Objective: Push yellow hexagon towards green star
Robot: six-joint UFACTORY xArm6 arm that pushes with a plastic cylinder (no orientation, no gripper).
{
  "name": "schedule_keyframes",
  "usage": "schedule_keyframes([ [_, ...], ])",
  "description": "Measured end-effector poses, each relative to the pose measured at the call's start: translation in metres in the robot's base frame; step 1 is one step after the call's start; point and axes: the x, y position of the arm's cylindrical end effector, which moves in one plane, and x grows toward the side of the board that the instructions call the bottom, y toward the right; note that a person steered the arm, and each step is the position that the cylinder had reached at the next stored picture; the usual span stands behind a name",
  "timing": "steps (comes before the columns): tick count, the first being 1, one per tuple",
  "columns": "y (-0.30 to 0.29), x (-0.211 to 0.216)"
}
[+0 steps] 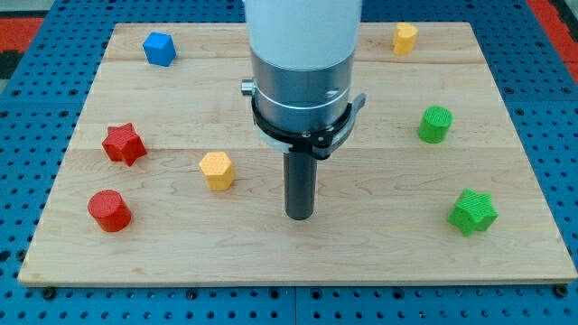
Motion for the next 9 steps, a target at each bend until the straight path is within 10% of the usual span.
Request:
schedule_keyframes([
  [3,-0.038,0.051],
  [4,-0.151,0.008],
  [7,0.033,-0.04],
  [9,-0.019,-0.075],
])
